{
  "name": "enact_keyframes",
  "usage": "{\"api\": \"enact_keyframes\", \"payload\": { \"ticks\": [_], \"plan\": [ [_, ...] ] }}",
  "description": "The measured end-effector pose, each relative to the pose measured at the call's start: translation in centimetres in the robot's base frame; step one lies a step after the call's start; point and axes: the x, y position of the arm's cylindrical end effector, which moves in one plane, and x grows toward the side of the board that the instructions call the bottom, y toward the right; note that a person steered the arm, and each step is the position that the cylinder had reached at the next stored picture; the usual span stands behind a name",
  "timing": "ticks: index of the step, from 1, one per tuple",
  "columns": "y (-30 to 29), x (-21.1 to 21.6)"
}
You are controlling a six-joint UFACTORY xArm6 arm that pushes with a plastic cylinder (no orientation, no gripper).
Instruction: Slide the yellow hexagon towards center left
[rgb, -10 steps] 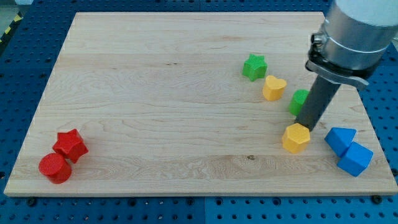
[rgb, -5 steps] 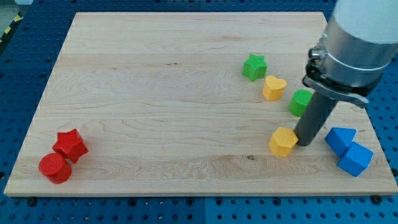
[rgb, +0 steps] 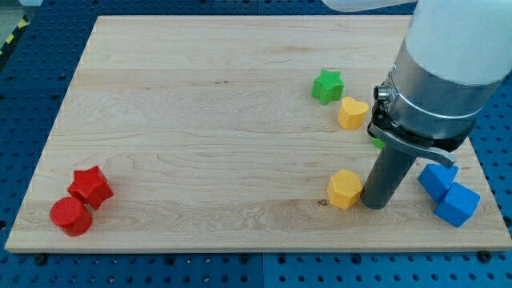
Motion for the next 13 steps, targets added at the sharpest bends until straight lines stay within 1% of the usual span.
{"api": "enact_keyframes", "payload": {
  "ticks": [4, 5, 7, 8, 9, 12, 13],
  "plan": [
    [0.1, 0.2],
    [-1.3, -0.3],
    [-6.8, -1.3],
    [-10.7, -1.7],
    [-13.6, -4.2],
    [-22.6, -16.5],
    [-23.8, -20.3]
  ]
}}
